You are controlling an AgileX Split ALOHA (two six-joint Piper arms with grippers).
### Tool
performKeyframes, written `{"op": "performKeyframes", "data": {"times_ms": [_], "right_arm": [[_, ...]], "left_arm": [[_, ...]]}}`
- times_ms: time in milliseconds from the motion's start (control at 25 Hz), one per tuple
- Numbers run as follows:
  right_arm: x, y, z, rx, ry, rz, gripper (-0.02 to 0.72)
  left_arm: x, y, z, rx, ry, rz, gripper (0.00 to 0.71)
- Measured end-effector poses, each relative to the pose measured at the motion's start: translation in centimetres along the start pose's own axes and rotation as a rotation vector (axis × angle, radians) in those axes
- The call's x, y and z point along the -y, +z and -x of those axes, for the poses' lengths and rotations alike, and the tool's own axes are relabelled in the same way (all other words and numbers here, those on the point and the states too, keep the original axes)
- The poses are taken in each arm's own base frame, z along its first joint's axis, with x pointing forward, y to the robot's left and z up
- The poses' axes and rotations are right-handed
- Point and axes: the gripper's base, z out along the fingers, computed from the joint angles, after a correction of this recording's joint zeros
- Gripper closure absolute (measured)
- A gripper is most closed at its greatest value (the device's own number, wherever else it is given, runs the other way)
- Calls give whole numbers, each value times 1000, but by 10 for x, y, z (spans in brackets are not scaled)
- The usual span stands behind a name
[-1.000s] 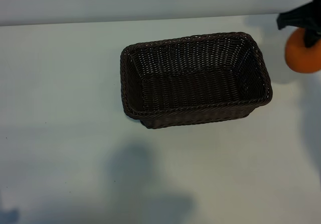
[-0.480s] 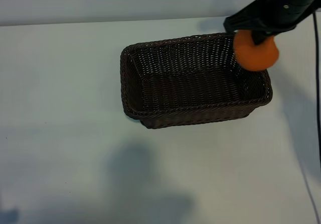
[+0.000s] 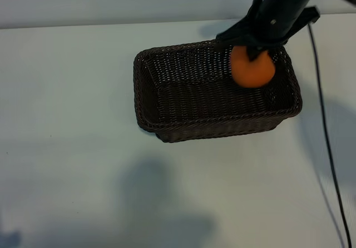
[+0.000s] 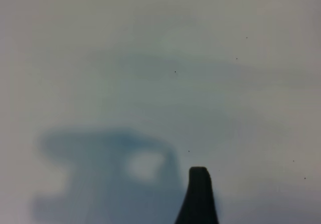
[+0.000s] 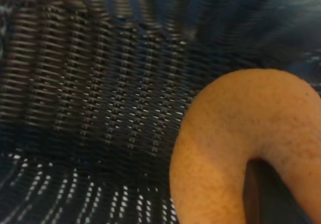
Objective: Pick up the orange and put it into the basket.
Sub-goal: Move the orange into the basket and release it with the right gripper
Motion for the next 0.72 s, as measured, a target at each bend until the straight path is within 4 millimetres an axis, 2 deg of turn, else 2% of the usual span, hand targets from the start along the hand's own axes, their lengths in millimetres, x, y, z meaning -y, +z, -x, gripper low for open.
{"op": "performKeyframes", "data": {"times_ms": [280, 400, 520, 600, 720], "right_arm": [[-1, 56, -2, -94, -26, 5, 619], [-1, 67, -3, -118, -34, 5, 619], [-1, 68, -3, -118, -33, 7, 605], [-2, 68, -3, -119, -27, 14, 553], [-3, 68, -4, -123, -19, 26, 383]], "left_arm": [[0, 0, 0, 0, 0, 0, 118], [0, 0, 0, 0, 0, 0, 118], [0, 0, 0, 0, 1, 0, 118], [0, 0, 0, 0, 1, 0, 118], [0, 0, 0, 0, 1, 0, 118]]}}
